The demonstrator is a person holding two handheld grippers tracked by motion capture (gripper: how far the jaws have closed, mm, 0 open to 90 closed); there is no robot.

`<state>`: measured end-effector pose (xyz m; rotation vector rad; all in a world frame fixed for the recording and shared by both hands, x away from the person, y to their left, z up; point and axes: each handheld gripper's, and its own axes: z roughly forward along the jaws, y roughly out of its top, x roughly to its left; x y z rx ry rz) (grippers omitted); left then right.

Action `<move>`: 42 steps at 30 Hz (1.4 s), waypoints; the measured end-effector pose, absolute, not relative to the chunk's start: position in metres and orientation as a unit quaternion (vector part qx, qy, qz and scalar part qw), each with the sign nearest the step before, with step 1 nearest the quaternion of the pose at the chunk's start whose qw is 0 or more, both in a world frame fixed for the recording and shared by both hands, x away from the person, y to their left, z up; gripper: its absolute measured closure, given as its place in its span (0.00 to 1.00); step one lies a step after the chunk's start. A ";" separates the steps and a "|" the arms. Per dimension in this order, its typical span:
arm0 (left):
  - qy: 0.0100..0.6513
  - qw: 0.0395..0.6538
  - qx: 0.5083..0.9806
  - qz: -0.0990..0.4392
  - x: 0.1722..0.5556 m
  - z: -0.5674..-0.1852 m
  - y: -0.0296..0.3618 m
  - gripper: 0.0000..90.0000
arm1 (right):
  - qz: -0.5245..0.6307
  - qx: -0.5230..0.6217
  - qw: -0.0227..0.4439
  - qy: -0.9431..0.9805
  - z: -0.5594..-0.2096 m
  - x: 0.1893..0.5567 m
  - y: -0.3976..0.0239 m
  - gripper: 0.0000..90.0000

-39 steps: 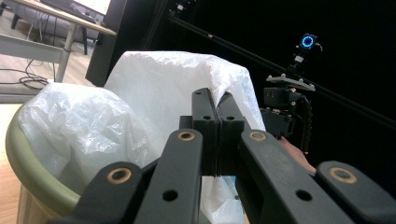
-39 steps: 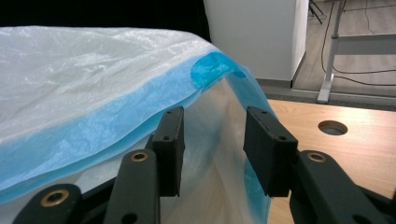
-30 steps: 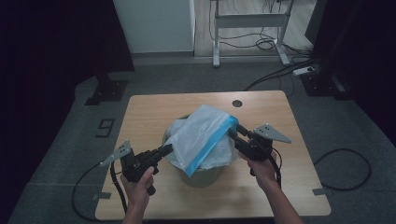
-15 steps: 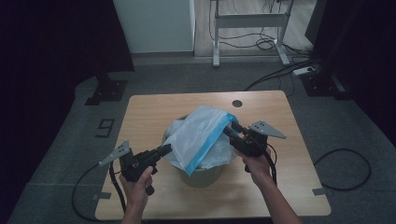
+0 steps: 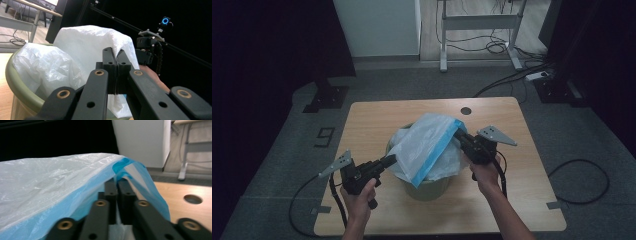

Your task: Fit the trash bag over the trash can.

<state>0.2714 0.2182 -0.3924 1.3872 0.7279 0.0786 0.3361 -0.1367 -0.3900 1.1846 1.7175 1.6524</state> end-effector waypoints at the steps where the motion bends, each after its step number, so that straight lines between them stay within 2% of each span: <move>1: 0.327 0.708 0.625 0.036 0.271 -0.392 0.218 0.97 | 0.603 0.431 0.243 0.626 -0.389 0.335 -0.137 0.99; 5: 0.320 0.707 0.629 0.043 0.270 -0.389 0.219 0.87 | 0.596 0.424 0.266 0.628 -0.382 0.332 -0.140 0.99; 6: 0.320 0.705 0.630 0.049 0.269 -0.387 0.219 0.74 | 0.588 0.417 0.283 0.633 -0.378 0.330 -0.141 0.99; 7: 0.320 0.703 0.633 0.059 0.267 -0.385 0.219 0.74 | 0.588 0.417 0.283 0.633 -0.378 0.330 -0.141 0.99; 9: 0.319 0.698 0.637 0.075 0.264 -0.378 0.220 0.62 | 0.581 0.408 0.298 0.638 -0.372 0.327 -0.142 0.99; 11: 0.318 0.692 0.641 0.093 0.261 -0.371 0.222 0.54 | 0.576 0.402 0.305 0.643 -0.368 0.325 -0.144 0.99; 14: 0.313 0.679 0.653 0.118 0.260 -0.359 0.223 0.49 | 0.575 0.398 0.307 0.646 -0.362 0.323 -0.145 0.99; 24: 0.295 0.623 0.714 0.126 0.285 -0.320 0.210 0.47 | 0.564 0.383 0.308 0.663 -0.349 0.326 -0.140 0.99; 33: 0.314 0.582 0.740 0.121 0.308 -0.322 0.200 0.48 | 0.562 0.367 0.307 0.674 -0.339 0.328 -0.129 0.99; 42: 0.321 0.548 0.763 0.116 0.325 -0.324 0.190 0.55 | 0.562 0.357 0.306 0.681 -0.336 0.328 -0.120 0.99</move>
